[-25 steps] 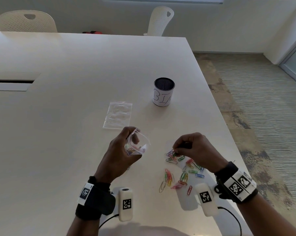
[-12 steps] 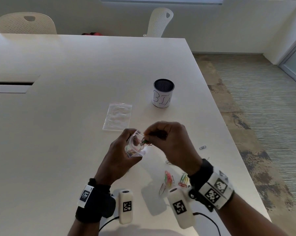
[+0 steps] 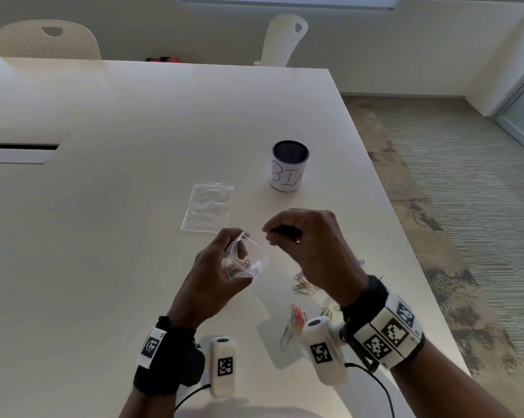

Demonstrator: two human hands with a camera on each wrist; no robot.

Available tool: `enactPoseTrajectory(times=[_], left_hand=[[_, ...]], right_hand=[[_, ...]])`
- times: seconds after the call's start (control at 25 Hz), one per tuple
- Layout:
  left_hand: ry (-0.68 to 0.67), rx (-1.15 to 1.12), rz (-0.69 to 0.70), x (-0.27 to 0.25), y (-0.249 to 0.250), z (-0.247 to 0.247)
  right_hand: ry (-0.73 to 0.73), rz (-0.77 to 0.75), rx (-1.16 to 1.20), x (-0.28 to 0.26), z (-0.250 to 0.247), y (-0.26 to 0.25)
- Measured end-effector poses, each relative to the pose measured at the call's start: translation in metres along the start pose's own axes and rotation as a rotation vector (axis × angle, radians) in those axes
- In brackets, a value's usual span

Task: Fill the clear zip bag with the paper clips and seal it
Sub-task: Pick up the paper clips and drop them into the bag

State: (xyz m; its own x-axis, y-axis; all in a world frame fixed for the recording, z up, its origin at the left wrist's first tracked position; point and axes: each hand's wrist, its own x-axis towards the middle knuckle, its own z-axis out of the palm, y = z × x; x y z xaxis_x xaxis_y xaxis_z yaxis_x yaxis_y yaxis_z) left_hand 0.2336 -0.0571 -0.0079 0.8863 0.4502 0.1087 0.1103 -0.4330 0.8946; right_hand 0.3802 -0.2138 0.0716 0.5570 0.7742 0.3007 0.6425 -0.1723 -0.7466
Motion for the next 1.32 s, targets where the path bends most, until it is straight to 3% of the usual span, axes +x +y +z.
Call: enactPoseTrajectory(times=[0.36, 0.52, 0.68, 0.88, 1.12, 1.32], left_hand=[[-0.026, 0.027, -0.021, 0.005, -0.001, 0.002], [-0.027, 0.026, -0.03, 0.005, -0.001, 0.003], [-0.034, 0.026, -0.044, 0.006, 0.0, 0.002], [-0.039, 0.043, -0.062, 0.005, 0.003, 0.001], [-0.032, 0.056, -0.05, 0.004, 0.002, 0.0], [-0.025, 0.053, -0.035, 0.003, 0.001, 0.0]], right_hand=[[-0.035, 0.371, -0.33, -0.053, -0.079, 0.098], [-0.165, 0.463, -0.457, -0.074, -0.083, 0.125], [-0.253, 0.45, -0.554, -0.086, -0.07, 0.118], [-0.369, 0.454, -0.375, -0.1, -0.06, 0.086], [-0.447, 0.645, -0.398, -0.107, -0.066, 0.071], [-0.346, 0.576, -0.336, -0.097, -0.033, 0.069]])
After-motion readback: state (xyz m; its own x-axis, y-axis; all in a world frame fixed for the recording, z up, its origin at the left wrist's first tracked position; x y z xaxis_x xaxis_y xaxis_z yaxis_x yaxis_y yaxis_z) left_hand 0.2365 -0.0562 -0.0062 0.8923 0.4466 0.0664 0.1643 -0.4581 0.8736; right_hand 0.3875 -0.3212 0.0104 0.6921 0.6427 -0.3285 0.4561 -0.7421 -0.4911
